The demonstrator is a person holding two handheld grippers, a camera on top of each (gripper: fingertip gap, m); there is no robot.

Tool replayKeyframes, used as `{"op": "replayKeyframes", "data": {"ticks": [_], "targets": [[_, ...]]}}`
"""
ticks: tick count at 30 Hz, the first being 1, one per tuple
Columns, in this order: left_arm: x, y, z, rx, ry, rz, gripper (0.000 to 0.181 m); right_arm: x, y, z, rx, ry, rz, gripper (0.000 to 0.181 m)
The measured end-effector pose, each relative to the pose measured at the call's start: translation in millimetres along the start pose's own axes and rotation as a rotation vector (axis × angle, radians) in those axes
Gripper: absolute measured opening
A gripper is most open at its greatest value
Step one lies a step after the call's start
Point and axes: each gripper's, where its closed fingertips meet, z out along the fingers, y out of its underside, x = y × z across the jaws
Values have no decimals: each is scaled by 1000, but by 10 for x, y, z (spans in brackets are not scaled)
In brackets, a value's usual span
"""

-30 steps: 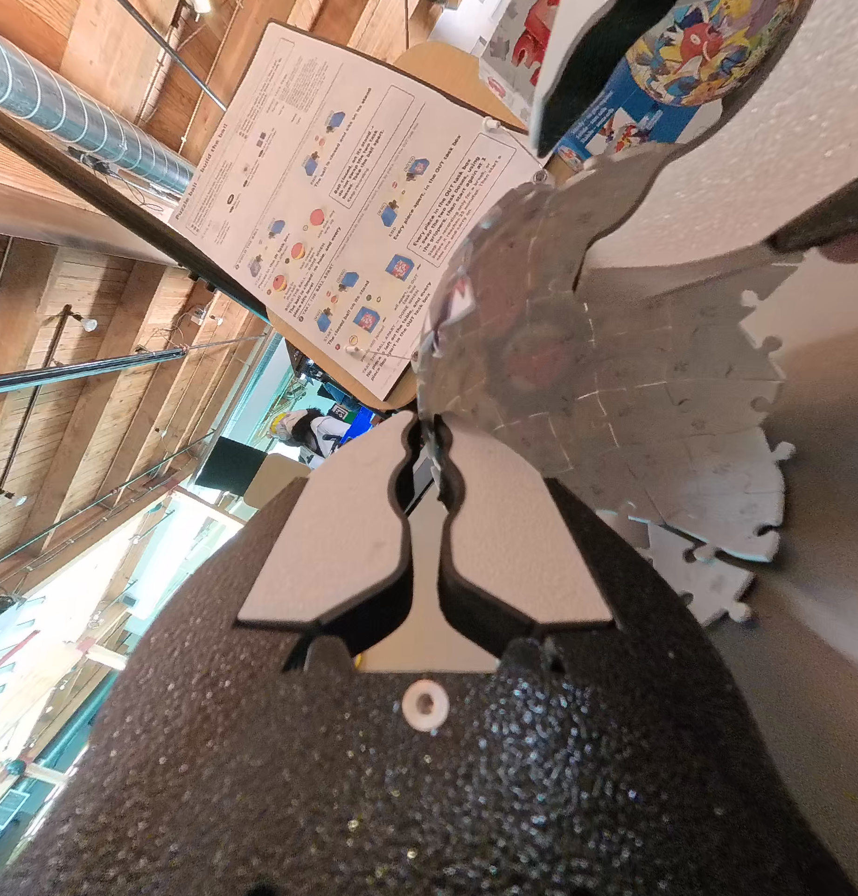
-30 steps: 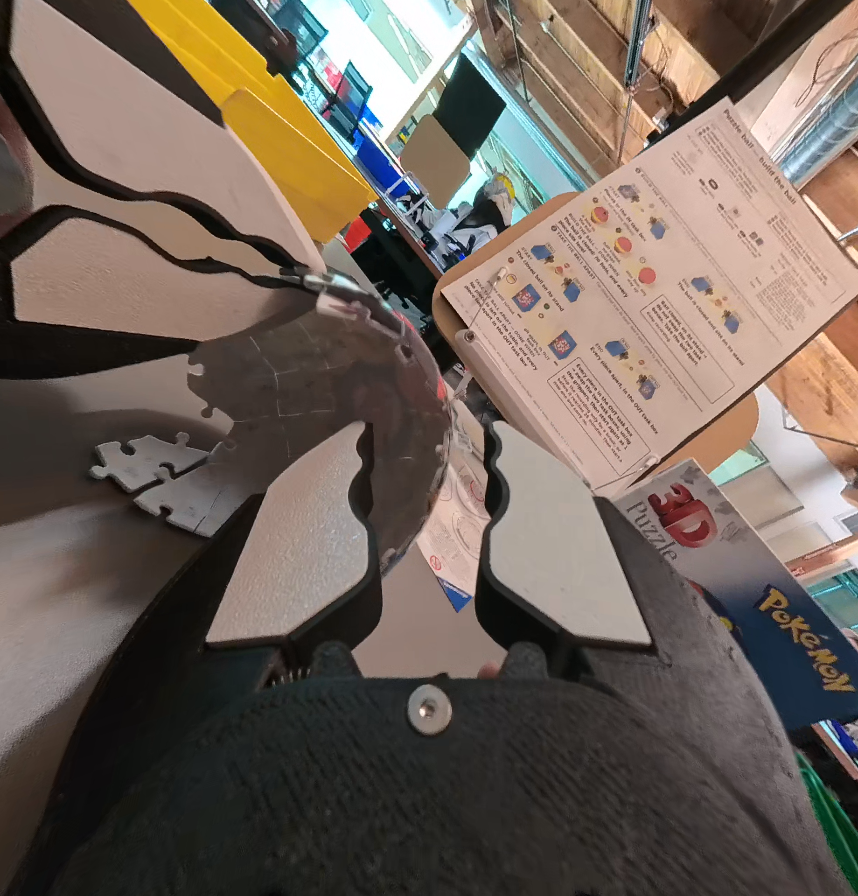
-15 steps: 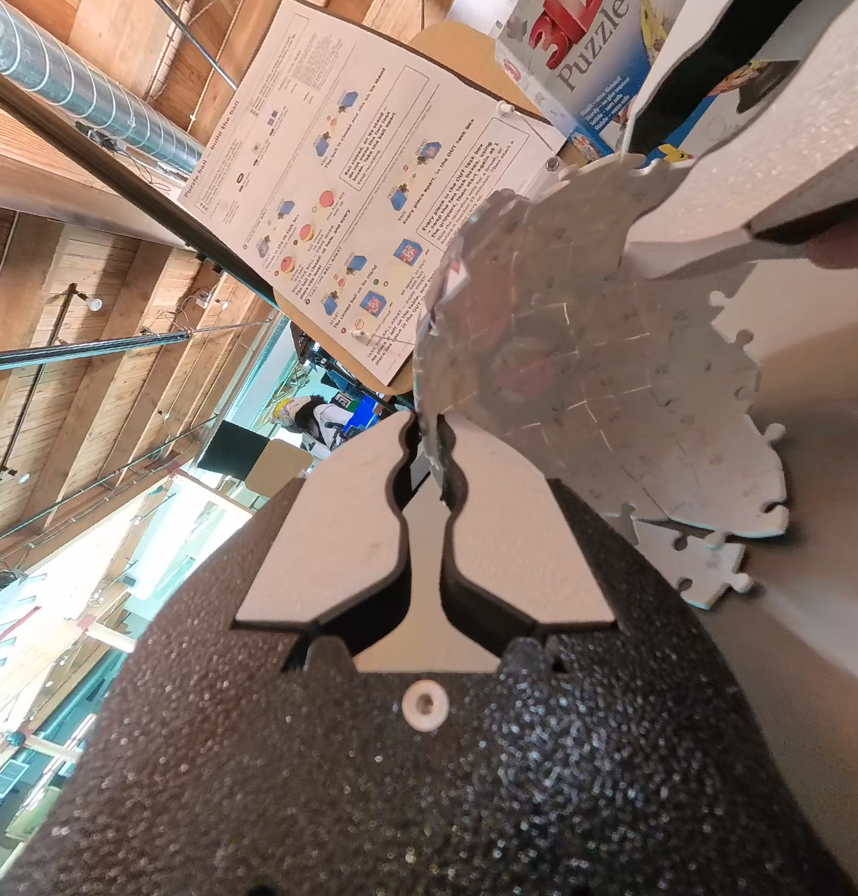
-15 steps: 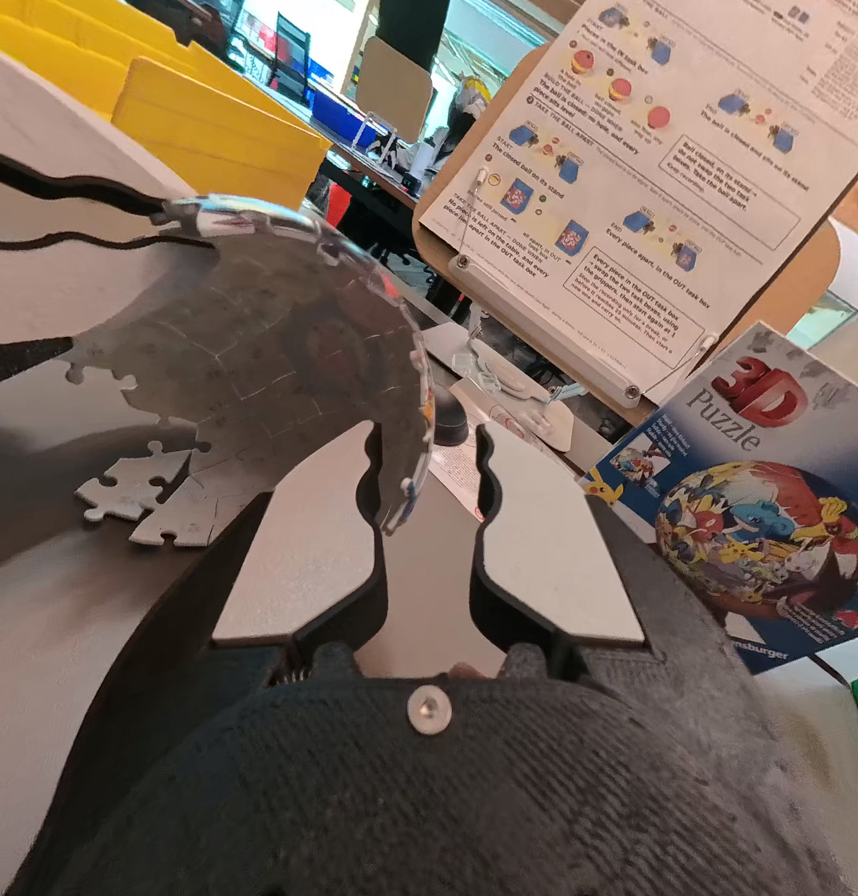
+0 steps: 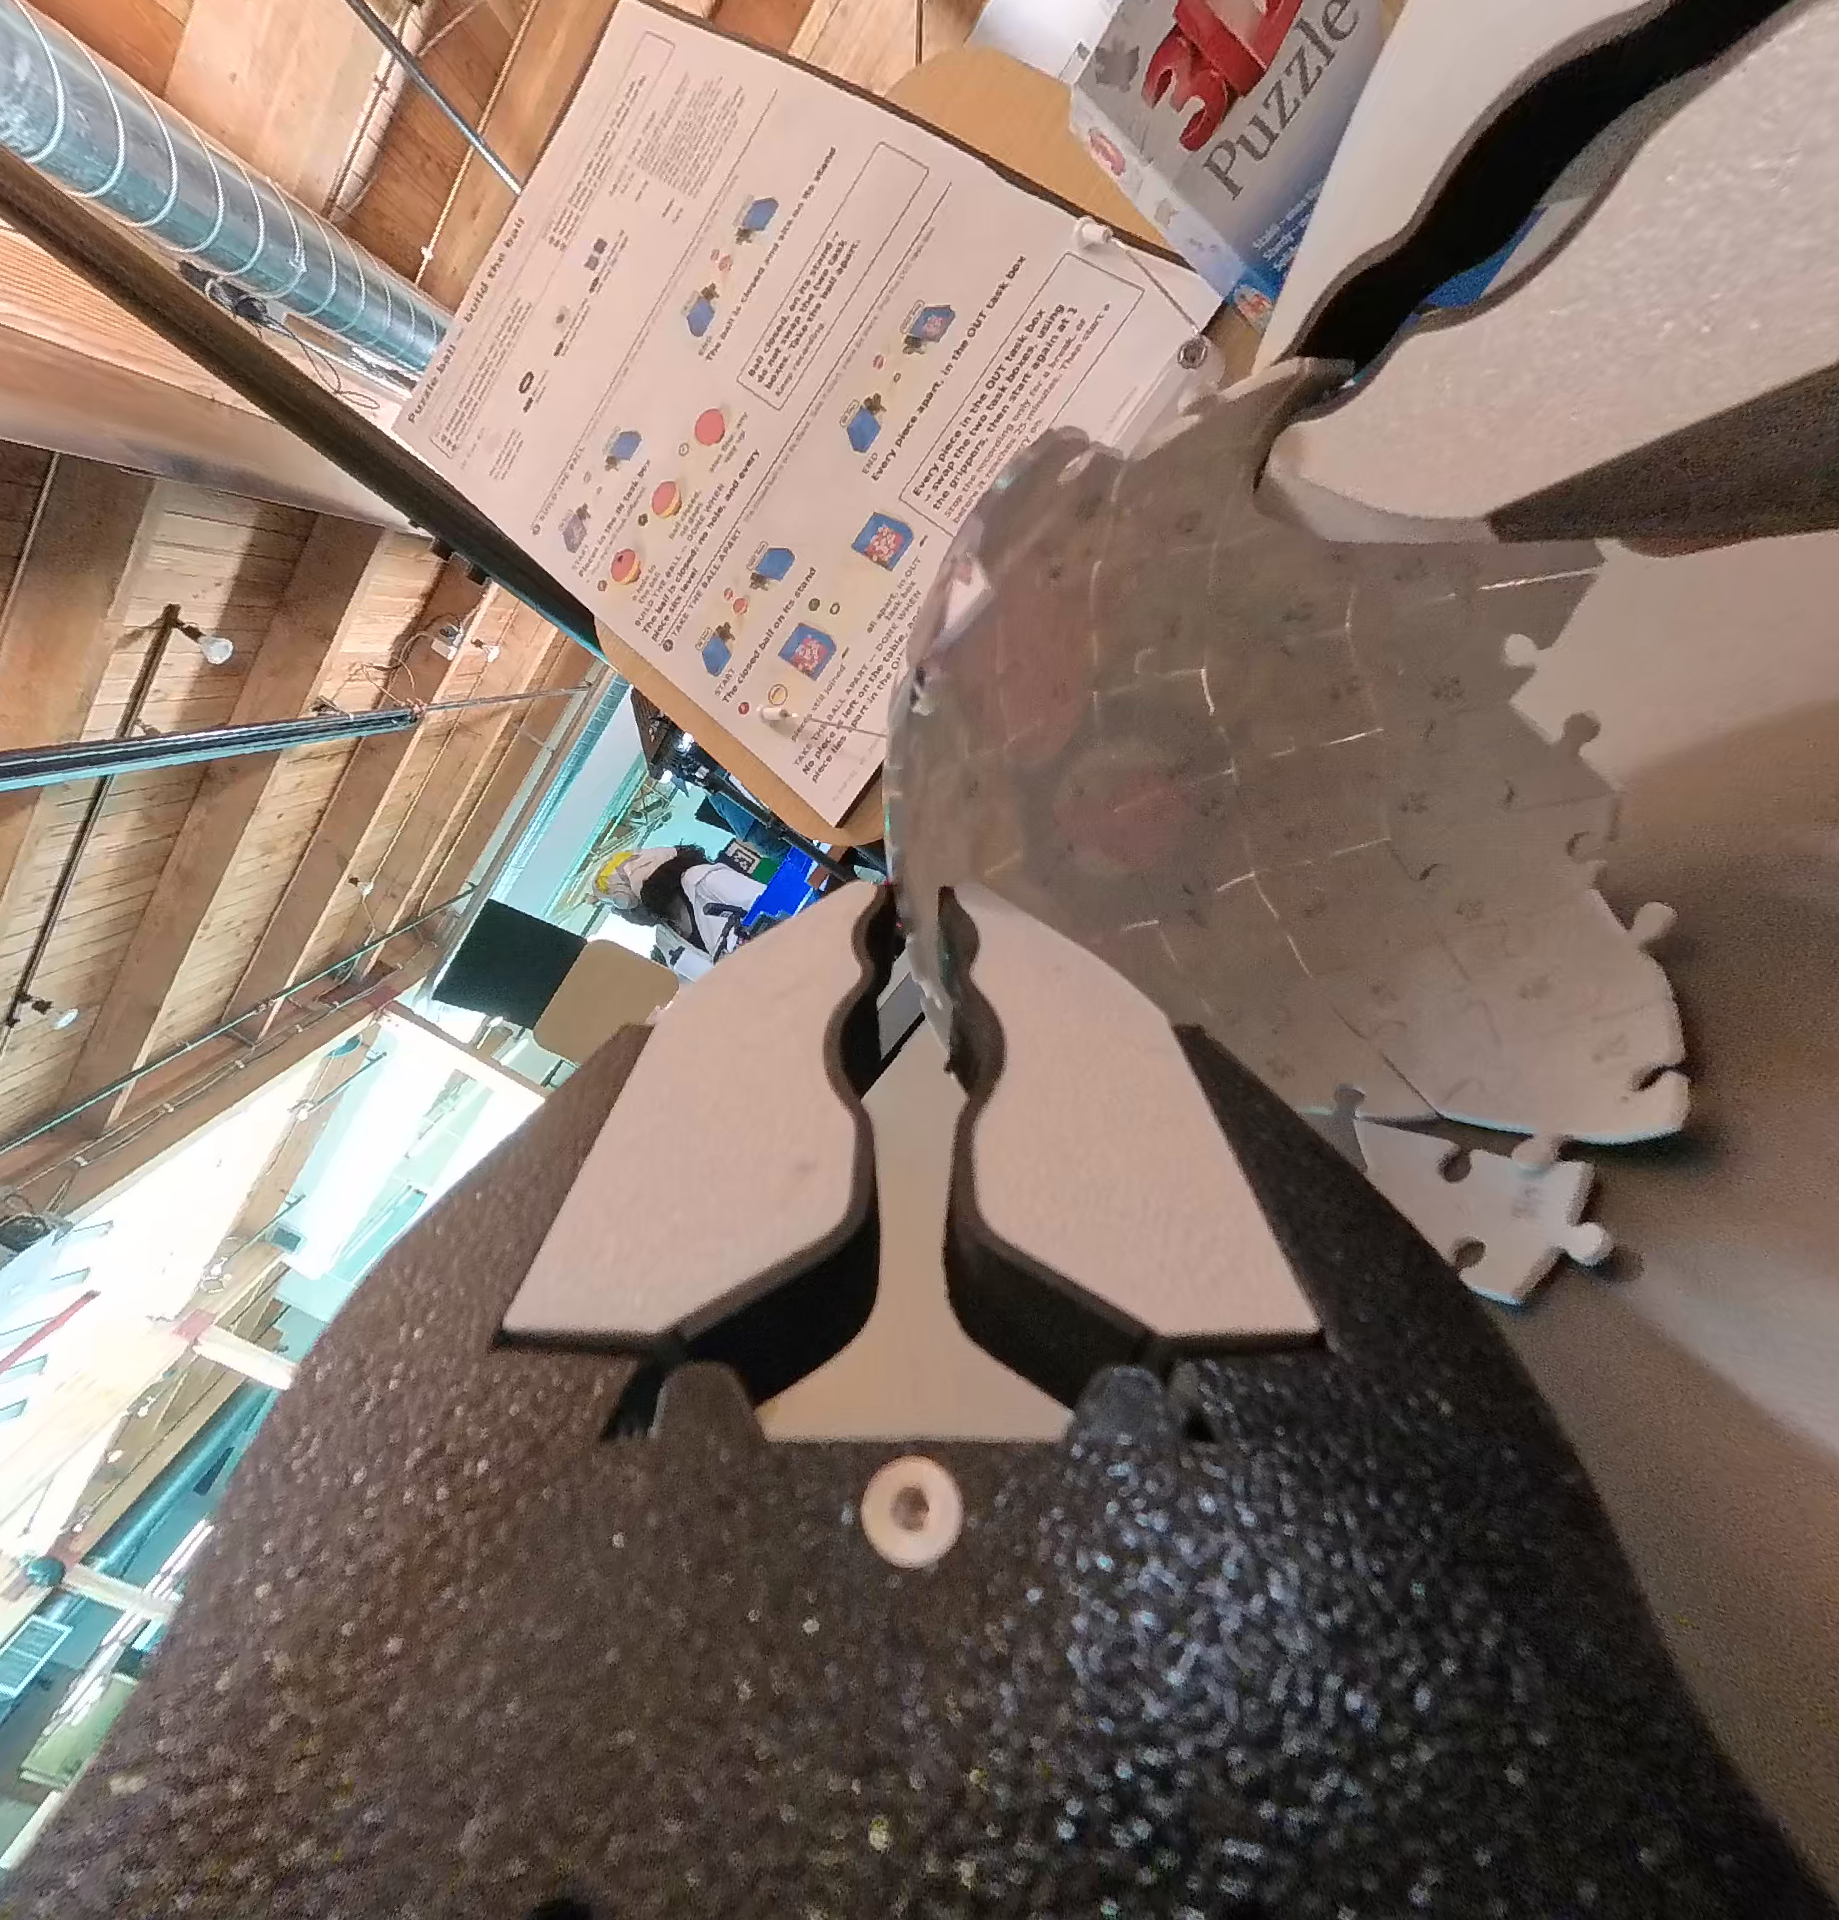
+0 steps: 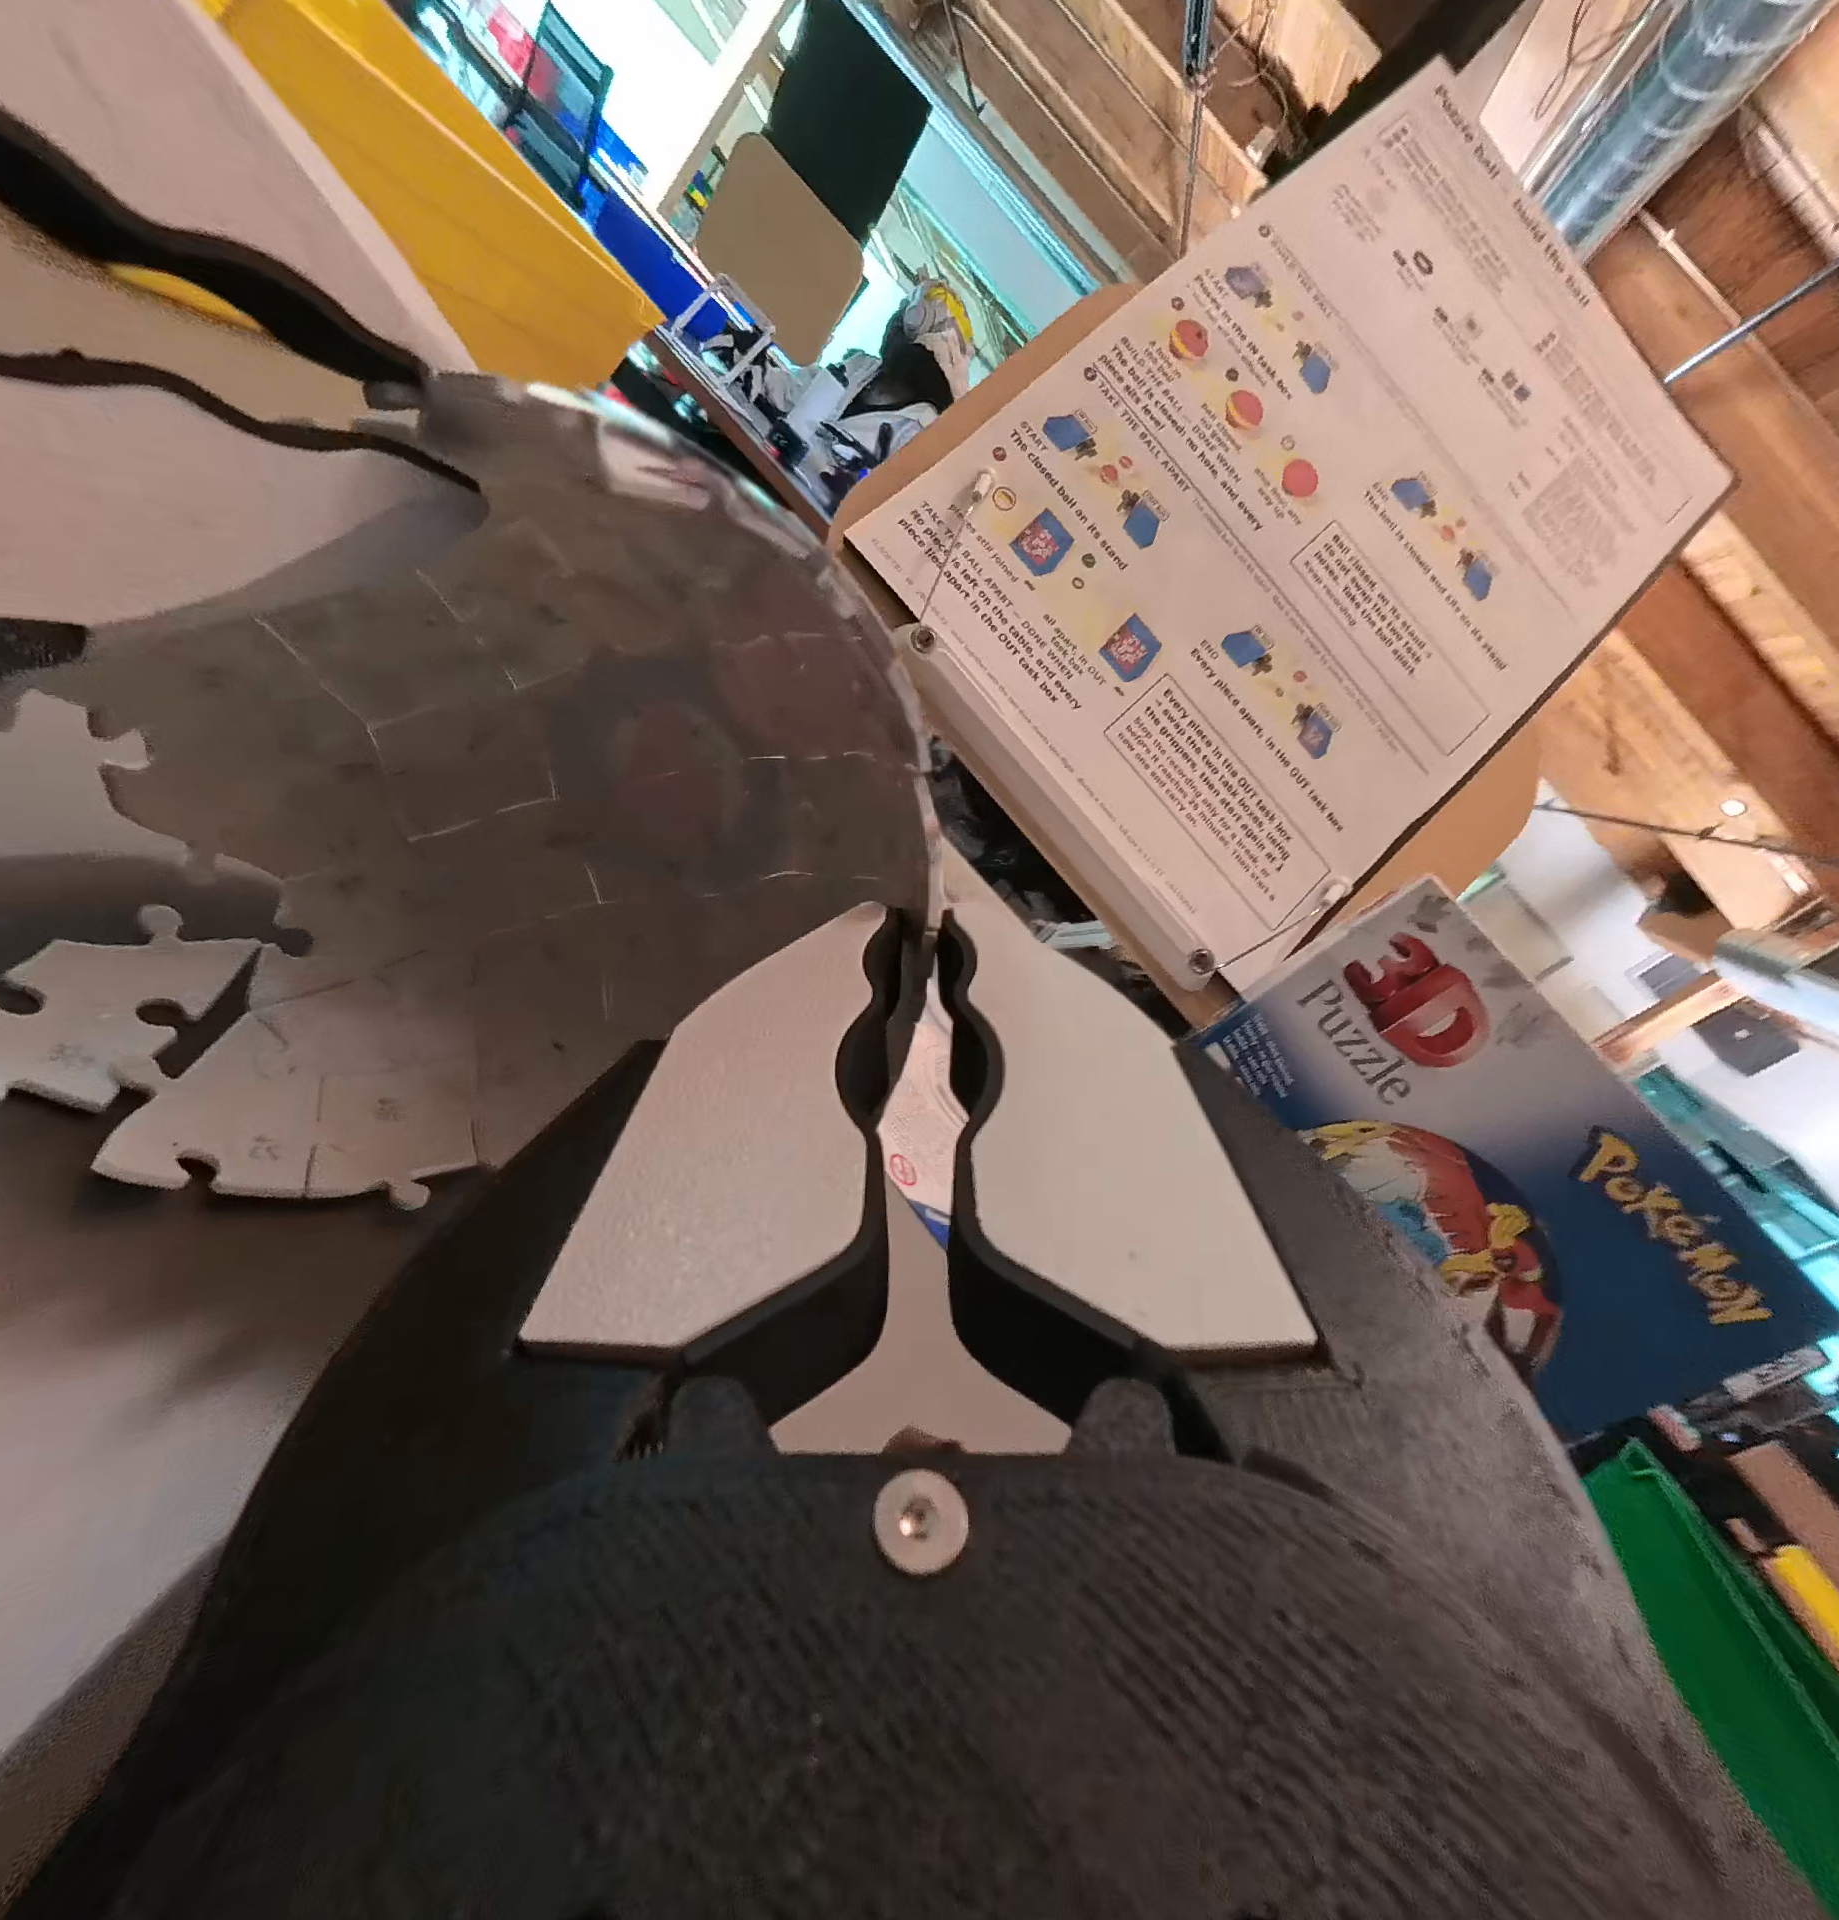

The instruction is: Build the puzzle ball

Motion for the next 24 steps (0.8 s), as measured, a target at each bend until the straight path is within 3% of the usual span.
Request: {"op": "replayKeyframes", "data": {"ticks": [9, 14, 18, 21, 24], "targets": [[31, -8, -36, 3, 17, 3, 23, 7, -62, 11, 24, 41, -94, 4], [18, 33, -211, -10, 94, -131, 27, -5, -100, -5, 41, 42, -118, 4], [126, 146, -436, -105, 285, -333, 22, -5, -114, -12, 47, 44, -115, 4], [401, 289, -586, -326, 531, -509, 20, -9, -136, -31, 56, 48, -117, 4], [659, 269, -701, -483, 717, -698, 23, -14, -154, -47, 61, 53, -123, 3]]}}
